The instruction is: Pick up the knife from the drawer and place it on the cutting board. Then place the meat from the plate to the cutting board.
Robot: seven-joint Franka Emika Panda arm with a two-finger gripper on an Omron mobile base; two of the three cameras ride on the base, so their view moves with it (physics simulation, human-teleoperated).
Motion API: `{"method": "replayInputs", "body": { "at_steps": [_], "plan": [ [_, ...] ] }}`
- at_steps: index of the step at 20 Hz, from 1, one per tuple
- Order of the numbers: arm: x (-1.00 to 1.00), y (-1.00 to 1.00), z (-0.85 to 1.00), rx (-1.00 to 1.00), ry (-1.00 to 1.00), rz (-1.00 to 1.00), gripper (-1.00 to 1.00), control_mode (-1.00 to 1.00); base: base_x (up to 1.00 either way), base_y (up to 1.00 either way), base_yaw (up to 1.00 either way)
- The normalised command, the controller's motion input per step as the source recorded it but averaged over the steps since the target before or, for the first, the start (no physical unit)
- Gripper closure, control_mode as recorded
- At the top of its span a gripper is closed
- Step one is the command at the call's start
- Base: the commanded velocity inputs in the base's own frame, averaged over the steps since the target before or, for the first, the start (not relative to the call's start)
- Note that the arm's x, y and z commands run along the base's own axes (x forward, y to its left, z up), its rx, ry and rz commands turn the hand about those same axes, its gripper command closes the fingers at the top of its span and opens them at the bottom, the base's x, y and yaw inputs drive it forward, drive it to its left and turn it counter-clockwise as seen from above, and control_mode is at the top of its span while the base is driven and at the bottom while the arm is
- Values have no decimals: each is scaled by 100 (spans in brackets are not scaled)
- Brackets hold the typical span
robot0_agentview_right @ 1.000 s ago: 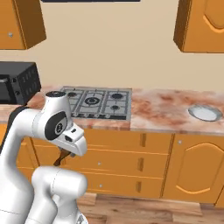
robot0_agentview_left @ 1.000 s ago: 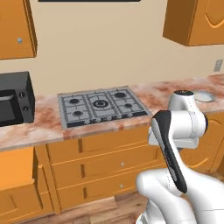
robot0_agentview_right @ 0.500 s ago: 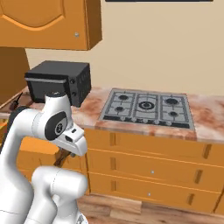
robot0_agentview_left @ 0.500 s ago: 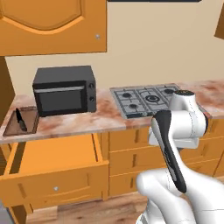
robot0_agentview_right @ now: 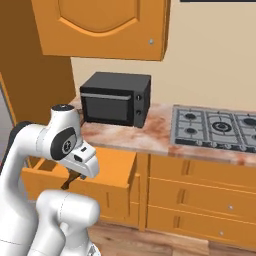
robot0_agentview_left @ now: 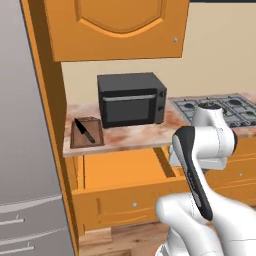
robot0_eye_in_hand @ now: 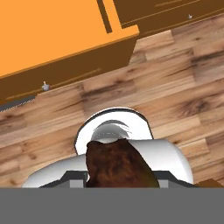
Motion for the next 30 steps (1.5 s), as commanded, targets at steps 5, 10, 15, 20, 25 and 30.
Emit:
{"method": "replayInputs", "body": {
  "at_steps": [5,10,15,20,25,30],
  "plan": [
    [0,0,0,0,0,0,100,100,33,56,12],
    [0,0,0,0,0,0,100,100,53,14,14],
    [0,0,0,0,0,0,100,100,27,35,7],
    [0,0,0,0,0,0,100,100,0,58,13],
    [0,0,0,0,0,0,100,100,19,13,21],
    [0,0,0,0,0,0,100,100,7,-2,4]
  ]
}}
